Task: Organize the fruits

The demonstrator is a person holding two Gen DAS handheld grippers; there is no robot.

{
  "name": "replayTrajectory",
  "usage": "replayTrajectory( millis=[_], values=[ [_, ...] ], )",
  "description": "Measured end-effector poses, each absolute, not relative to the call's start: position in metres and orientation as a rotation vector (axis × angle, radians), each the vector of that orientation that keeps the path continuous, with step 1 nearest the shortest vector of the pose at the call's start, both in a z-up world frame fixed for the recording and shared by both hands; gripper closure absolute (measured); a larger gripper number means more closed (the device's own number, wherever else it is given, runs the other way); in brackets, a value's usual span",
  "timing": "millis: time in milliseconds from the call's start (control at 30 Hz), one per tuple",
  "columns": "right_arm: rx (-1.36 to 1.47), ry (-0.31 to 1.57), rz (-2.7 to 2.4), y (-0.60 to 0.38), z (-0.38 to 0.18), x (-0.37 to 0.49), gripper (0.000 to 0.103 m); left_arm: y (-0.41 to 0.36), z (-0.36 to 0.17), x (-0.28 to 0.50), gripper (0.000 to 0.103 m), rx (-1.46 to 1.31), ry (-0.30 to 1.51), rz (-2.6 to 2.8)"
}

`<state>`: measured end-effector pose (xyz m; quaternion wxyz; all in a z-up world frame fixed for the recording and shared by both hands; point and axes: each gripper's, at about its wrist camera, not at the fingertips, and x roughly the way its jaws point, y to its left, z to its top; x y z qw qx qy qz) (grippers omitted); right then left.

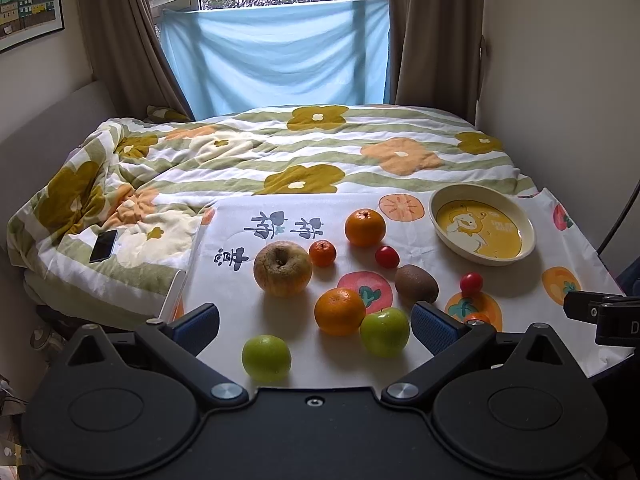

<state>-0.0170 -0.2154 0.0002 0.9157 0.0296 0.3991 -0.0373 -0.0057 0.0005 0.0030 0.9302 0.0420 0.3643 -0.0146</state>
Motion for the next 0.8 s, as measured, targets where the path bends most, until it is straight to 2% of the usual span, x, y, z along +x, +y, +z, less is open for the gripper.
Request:
replayTrajectory(
  millis=[800],
  values=[
    [0.053,0.810,-0.076,-0.2121,0.0078,-0.0152,0.000,-0.0001,0.0061,-0.0044,0.000,0.080,0.754,-0.032]
  ],
)
